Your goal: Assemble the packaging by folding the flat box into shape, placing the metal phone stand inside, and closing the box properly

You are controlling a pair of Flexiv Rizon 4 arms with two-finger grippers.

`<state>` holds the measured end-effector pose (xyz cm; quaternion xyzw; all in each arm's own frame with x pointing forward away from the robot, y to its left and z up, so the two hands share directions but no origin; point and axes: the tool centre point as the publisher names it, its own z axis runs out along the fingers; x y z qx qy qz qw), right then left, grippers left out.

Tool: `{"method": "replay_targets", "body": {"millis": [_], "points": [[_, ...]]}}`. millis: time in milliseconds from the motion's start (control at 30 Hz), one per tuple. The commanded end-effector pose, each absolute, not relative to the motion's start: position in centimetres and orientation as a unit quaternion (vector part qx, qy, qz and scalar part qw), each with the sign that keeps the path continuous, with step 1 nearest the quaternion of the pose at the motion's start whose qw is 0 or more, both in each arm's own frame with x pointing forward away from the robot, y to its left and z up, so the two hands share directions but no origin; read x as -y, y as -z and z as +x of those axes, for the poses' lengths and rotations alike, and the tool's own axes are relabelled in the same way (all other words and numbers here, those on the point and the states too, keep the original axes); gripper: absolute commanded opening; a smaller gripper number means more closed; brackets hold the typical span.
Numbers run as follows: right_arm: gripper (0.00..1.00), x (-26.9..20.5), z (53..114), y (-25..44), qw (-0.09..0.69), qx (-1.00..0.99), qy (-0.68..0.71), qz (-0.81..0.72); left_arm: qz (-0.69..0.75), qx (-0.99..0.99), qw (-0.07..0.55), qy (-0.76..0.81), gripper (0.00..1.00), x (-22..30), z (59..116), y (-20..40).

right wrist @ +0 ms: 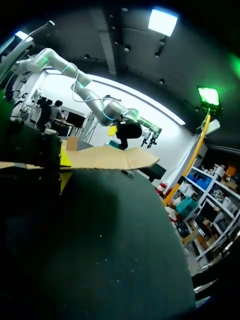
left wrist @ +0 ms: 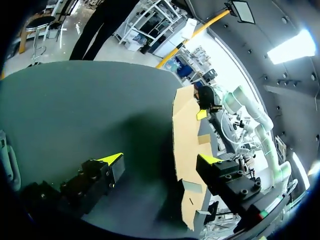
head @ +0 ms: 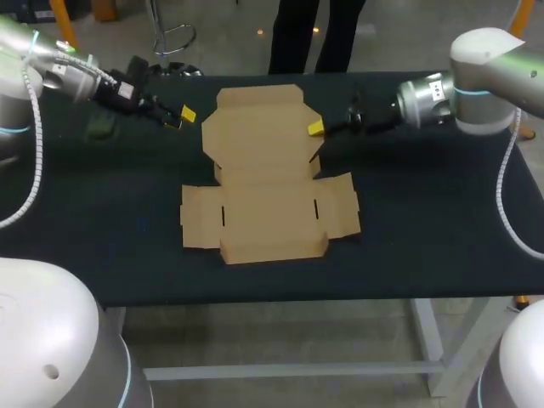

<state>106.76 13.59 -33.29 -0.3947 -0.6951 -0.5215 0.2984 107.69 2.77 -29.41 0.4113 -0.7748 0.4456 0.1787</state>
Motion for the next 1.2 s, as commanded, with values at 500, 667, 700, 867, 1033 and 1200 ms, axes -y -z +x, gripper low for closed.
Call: {"method": "replay_targets", "body": {"millis": [500,667,700,867,1033,1200], "points": [[0.0,-12.7,106.3,32.7,0.266,0.683,0.566,-0.378,0.301,0.811,0.198,-0.461,1.0,-0.6,107.4,29.5],[0.0,-12.6,106.4,32.5,0.256,0.684,0.574,-0.37,0.301,0.811,0.198,-0.461,1.0,-0.6,107.4,29.5],[0.0,-12.6,106.4,32.5,0.255,0.684,0.576,-0.368,0.301,0.811,0.198,-0.461,1.0,-0.6,107.4,29.5],[0.0,-12.5,106.8,32.3,0.252,0.683,0.584,-0.359,0.271,0.804,0.182,-0.498,1.0,-0.1,107.8,29.9],[0.0,-12.4,107.2,32.1,0.252,0.678,0.594,-0.351,0.243,0.803,0.161,-0.52,1.0,1.3,108.5,30.2],[0.0,-12.5,107.5,31.7,0.247,0.676,0.599,-0.35,0.222,0.796,0.151,-0.543,1.0,2.1,109.0,30.1]]}}
